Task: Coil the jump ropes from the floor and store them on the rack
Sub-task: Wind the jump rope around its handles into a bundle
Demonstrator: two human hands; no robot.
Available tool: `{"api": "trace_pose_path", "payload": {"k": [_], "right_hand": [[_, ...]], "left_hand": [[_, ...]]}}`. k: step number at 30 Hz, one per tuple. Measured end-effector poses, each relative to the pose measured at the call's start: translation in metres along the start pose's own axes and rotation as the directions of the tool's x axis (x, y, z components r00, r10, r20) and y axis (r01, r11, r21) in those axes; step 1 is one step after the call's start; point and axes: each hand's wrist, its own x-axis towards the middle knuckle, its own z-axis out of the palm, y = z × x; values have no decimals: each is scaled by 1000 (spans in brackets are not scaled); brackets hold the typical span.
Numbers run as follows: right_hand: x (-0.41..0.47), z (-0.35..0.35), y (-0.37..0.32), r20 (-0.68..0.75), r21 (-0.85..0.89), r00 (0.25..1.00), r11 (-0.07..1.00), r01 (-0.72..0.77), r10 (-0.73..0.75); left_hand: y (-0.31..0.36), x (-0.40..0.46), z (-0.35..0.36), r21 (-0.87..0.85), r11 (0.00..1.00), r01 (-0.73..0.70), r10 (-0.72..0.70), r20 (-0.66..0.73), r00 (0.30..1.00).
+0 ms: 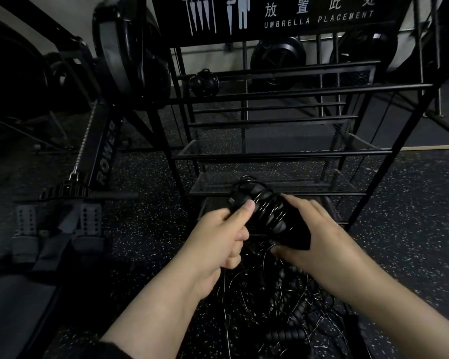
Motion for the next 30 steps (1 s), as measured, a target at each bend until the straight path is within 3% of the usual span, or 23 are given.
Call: {"api": "trace_pose_path", "payload": {"k": [3, 6, 10, 12, 13, 15, 16, 21, 23, 25, 27, 29, 30], "right_hand": [[0, -12, -1, 113, 296, 989, 946, -129, 100], [-3, -23, -8, 279, 579, 953, 770, -268, 122], [-7, -18, -17, 395, 760, 915, 530, -376, 84], [-6, -16, -14, 328, 729, 940, 610, -312, 90], [-5, -15, -12, 237, 646, 966, 725, -237, 105], [-3, -11, -11, 83, 330, 992, 936, -120, 98], [-4, -9, -12, 54, 196, 995, 976, -99, 90], [-7, 7, -14, -26, -108, 999, 994, -28, 25], [-7, 7, -13, 33, -230, 999, 973, 15, -8], [-9, 6, -11, 183, -157, 983, 986, 51, -22], [-11, -1, -11, 264, 122, 964, 993, 6, -39], [-11, -10, -14, 280, 404, 960, 907, -116, -2], [-10, -13, -14, 278, 456, 961, 878, -147, 17]], "left_hand": [[3, -2, -3, 19, 999, -33, 32, 52, 998], [4, -6, 1, 16, 997, -79, 76, 147, 986], [4, -6, 6, 3, 995, -95, 93, 149, 984], [4, -5, 4, 10, 998, -63, 61, 132, 989], [3, -3, 4, 22, 999, -41, 38, 122, 992], [0, -1, 4, 39, 999, 15, -19, 102, 995], [-2, 0, 4, 35, 998, 44, -47, 95, 994], [-6, 0, 8, -31, 994, 105, -100, 120, 988], [-7, -1, 13, -64, 992, 107, -102, 71, 992], [-6, -1, 13, -95, 991, 95, -92, 27, 995], [-4, -2, 10, -103, 992, 68, -65, 35, 997], [-1, -4, 9, -106, 993, 57, -50, 71, 996], [0, -5, 9, -107, 993, 55, -45, 89, 995]]}}
